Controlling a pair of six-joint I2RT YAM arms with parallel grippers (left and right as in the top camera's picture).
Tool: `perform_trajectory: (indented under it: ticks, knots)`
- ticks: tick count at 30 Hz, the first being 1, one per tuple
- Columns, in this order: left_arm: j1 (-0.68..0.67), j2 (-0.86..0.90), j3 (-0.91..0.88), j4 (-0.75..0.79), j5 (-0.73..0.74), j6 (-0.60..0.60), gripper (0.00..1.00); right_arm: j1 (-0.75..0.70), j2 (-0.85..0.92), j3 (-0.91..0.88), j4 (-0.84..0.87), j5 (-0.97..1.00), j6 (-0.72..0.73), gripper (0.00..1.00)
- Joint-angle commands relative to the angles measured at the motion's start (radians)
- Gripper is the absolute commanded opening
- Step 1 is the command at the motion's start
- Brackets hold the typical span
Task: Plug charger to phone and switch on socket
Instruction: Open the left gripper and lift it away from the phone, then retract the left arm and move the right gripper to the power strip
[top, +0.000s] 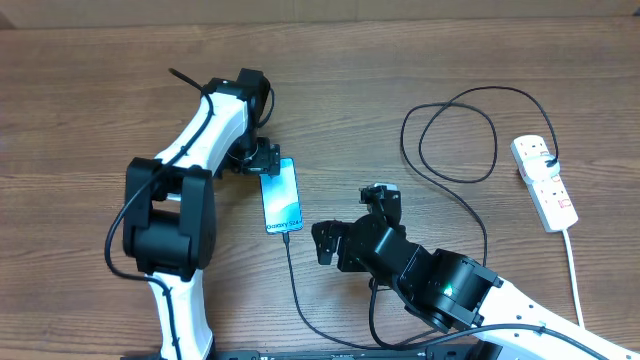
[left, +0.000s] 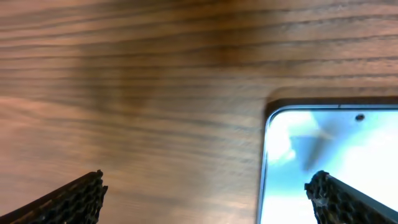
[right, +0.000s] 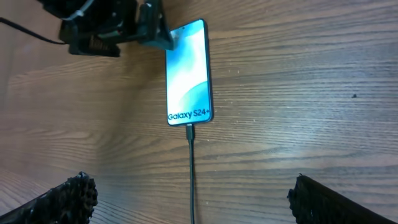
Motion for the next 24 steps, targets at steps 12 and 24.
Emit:
perform_trajectory:
  ticks: [12, 24]
  knots:
    - [0.001, -0.655, 0.027, -0.009, -0.031, -0.029, 1.0, -0.002, -0.001, 0.003, 0.029, 0.029, 0.008, 1.0]
    - [-0.013, -1.12, 0.007, -0.087, -0.061, -0.021, 1.0, -0.059, -0.002, 0.003, -0.06, 0.08, 0.098, 0.97]
